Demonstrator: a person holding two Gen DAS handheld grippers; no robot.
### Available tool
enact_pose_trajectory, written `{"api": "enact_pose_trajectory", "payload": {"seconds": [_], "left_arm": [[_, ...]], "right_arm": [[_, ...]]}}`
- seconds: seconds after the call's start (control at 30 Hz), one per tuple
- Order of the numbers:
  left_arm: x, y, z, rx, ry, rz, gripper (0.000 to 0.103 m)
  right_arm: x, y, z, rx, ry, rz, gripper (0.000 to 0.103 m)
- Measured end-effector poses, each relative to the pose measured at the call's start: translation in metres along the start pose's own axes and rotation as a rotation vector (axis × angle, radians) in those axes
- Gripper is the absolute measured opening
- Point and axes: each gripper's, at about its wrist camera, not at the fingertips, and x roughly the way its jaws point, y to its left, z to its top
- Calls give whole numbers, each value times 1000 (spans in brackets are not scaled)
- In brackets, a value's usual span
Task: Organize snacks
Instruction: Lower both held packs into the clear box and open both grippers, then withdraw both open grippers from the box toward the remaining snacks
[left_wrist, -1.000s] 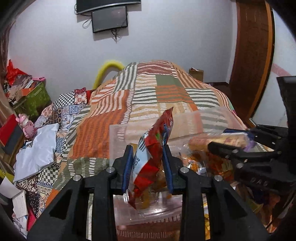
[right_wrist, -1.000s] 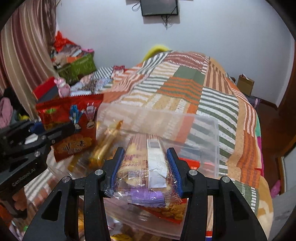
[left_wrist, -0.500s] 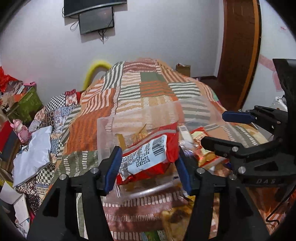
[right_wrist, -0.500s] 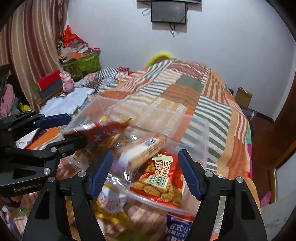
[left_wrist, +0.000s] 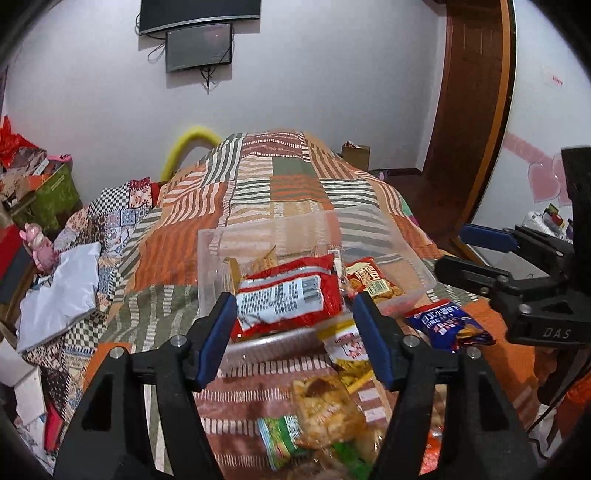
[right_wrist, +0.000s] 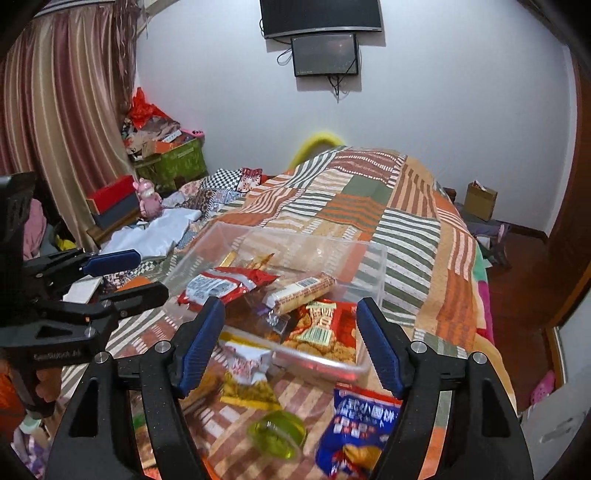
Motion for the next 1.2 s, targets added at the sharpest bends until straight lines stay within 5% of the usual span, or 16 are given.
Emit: {"api": "enact_pose_trajectory", "payload": {"seconds": [0.63, 1.1, 1.2], "left_arm": [[25, 3, -62, -34, 214, -21, 68], [52, -17, -69, -11, 284, -78, 70], [56, -17, -69, -14, 298, -92, 60]], "right_arm": [[8, 2, -80, -6, 158, 3, 71], [54, 7, -96, 22, 308, 81, 69], [57, 9, -95, 6, 317, 67, 64]]}}
